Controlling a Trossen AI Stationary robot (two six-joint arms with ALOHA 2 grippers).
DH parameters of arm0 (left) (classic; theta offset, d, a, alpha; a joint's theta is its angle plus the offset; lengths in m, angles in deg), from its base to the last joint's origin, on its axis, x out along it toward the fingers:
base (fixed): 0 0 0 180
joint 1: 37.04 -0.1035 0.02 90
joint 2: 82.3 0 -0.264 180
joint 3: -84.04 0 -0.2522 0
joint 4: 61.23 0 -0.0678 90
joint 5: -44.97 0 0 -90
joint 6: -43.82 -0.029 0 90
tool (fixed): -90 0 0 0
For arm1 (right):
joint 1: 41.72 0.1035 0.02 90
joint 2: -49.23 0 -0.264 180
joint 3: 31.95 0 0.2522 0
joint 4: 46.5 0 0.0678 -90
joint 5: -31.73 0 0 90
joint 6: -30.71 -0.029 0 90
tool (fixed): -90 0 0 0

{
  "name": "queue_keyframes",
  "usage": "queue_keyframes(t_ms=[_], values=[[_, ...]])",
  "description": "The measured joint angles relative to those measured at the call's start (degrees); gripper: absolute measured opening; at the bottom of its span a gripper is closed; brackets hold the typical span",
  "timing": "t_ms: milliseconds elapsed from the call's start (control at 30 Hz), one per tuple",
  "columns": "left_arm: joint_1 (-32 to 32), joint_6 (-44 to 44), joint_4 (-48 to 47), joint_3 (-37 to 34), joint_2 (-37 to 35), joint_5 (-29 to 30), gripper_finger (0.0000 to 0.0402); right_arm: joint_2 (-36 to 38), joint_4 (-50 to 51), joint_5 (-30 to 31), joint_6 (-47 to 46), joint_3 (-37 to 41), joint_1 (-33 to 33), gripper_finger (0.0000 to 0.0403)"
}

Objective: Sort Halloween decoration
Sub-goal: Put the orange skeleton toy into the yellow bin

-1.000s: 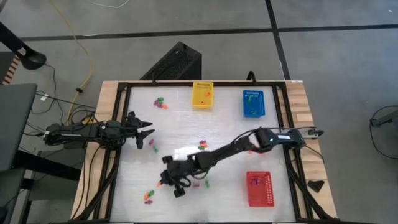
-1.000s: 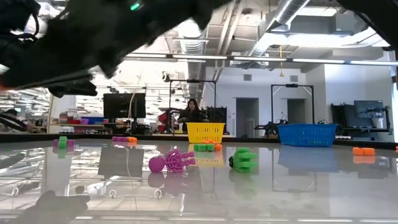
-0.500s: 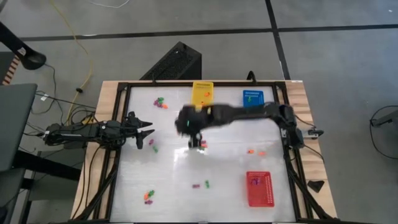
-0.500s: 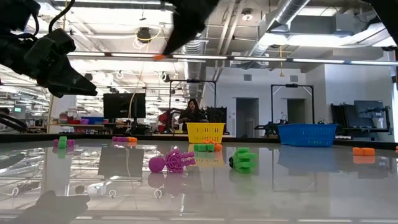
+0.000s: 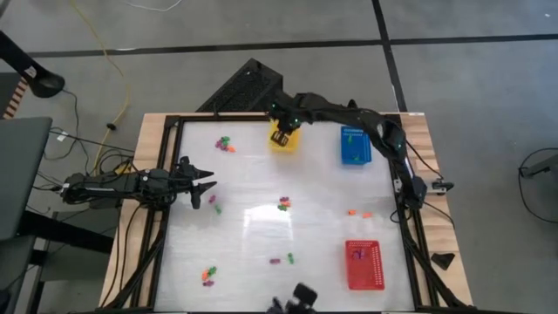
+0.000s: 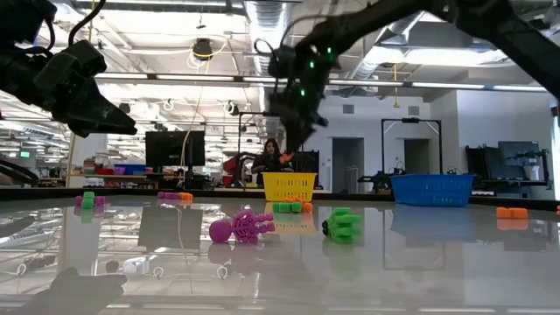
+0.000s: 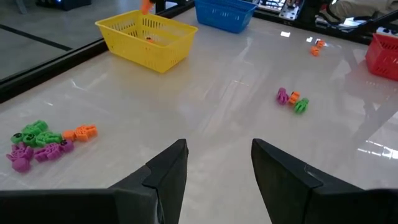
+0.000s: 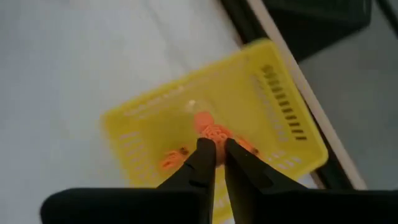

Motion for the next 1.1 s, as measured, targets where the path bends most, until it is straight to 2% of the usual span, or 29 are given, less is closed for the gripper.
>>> queue_keyframes(t_ms=[233, 500, 600, 733, 867, 967, 1100], values=[[0.01, 0.00, 0.00, 0.00, 0.00, 0.02, 0.0169, -1.81, -0.42, -5.62, -2.99, -0.02, -3.74, 0.0110], [0.01, 0.00, 0.00, 0.00, 0.00, 0.02, 0.0169, -1.08, -1.20, -6.59, -3.02, -0.11, -3.94, 0.0183], [0.01, -0.01, 0.00, 0.00, 0.00, 0.02, 0.0169, -1.08, -2.05, -10.66, -3.13, -0.09, -3.67, 0.0202], [0.01, 0.00, 0.00, 0.00, 0.00, 0.02, 0.0169, -1.08, -10.02, -17.54, -5.64, -0.11, -1.29, 0.0212], [0.01, 0.00, 0.00, 0.00, 0.00, 0.00, 0.0169, -2.22, -23.87, -14.19, -11.31, -0.15, 3.99, 0.0208], [0.01, 0.00, 0.00, 0.00, 0.00, 0.02, 0.0169, -5.40, -33.60, -13.08, -12.12, -0.17, 8.17, 0.0202], [-0.01, 0.00, 0.00, 0.00, 0.00, 0.02, 0.0169, -9.31, -45.12, -4.64, -13.98, 0.00, 12.43, 0.0189]])
